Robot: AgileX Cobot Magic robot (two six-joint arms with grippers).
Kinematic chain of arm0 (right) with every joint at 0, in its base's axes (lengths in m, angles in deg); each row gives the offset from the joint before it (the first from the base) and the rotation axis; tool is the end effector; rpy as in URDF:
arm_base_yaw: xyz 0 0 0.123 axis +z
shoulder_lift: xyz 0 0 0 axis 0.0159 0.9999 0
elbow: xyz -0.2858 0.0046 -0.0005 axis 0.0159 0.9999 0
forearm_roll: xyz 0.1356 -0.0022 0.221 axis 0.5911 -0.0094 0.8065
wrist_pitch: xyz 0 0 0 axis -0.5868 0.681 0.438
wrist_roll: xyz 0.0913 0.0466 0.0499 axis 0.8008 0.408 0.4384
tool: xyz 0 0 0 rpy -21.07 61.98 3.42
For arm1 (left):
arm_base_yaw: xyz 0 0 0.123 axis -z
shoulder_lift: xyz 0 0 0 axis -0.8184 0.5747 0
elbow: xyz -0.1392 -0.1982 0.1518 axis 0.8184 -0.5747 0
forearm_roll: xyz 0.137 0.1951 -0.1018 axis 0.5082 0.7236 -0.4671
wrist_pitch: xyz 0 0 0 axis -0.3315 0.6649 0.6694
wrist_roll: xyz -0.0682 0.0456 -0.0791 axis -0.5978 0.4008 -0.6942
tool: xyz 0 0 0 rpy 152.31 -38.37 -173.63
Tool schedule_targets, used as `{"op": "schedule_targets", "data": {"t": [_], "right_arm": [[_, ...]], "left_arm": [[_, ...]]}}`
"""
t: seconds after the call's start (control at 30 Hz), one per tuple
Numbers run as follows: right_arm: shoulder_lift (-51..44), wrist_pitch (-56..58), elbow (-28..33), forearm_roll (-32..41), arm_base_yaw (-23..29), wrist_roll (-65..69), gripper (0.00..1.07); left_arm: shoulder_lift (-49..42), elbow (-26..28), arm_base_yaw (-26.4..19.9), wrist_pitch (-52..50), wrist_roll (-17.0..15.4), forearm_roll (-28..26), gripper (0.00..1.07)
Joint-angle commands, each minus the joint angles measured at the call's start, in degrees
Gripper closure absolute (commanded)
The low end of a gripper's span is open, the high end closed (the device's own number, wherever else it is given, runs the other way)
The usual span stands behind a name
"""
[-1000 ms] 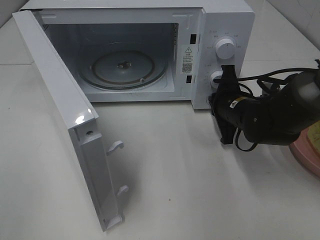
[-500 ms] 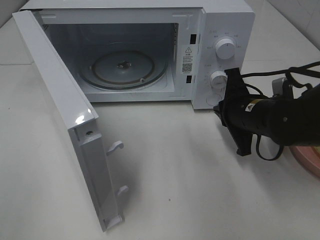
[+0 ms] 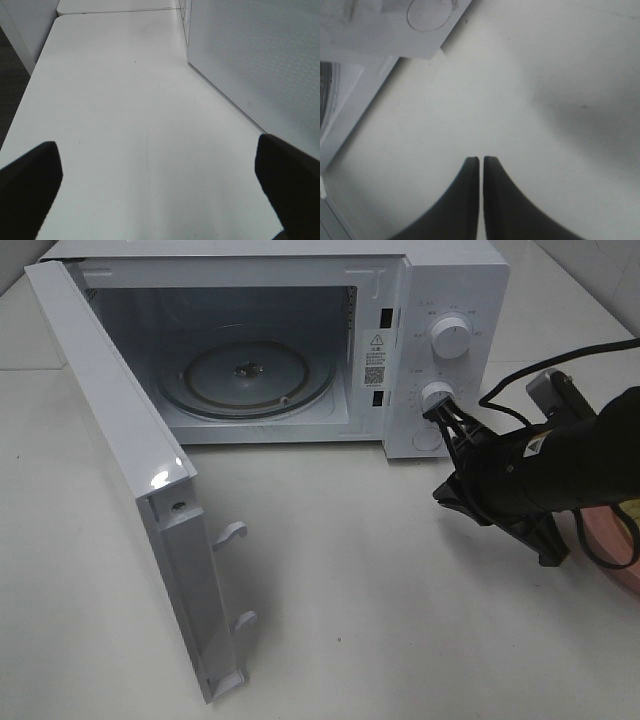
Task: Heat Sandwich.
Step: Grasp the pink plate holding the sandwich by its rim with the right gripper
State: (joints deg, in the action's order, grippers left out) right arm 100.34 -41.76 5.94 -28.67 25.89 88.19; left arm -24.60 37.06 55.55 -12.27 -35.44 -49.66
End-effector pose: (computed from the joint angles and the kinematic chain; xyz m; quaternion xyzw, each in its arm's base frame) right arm 0.2778 0.1244 0.1305 0.3407 0.8613 0.2581 0.2748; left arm 0.0219 -0.0010 0.2720 0.0239 0.8469 0.0051 0.5312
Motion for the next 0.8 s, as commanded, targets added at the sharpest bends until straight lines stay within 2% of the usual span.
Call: {"op": "schedule_targets", "data": {"t": [0.03, 0.23, 0.3, 0.4, 0.5, 0.8], "right_arm": [[-2.8, 5.2, 0.1, -0.9, -0.3, -11.2, 0.99], [-5.3, 11.8, 0.1, -4.0, -0.3, -26.5, 0.98], [-6.5, 16.0, 0.1, -7.3, -0.3, -32.9, 0.96], [-7.3, 18.2, -0.2, -10.1, -0.3, -34.8, 0.96], [-8.8, 25.6, -1.8, -16.2, -0.3, -35.7, 0.94], [-10.3, 42.8, -6.5, -23.4, -1.0, -35.6, 0.91]], "left_arm": [[-1.6, -0.2, -0.2, -0.2, -0.2, -0.1, 0.02], [-1.6, -0.2, -0.2, -0.2, -0.2, -0.1, 0.02], [-1.6, -0.2, -0.2, -0.2, -0.2, -0.1, 0.02], [-1.6, -0.2, -0.2, -0.2, -0.2, -0.1, 0.02], [-1.6, -0.2, -0.2, -0.2, -0.2, -0.1, 0.02], [-1.6, -0.2, -0.2, -0.2, -0.2, -0.1, 0.02]]}}
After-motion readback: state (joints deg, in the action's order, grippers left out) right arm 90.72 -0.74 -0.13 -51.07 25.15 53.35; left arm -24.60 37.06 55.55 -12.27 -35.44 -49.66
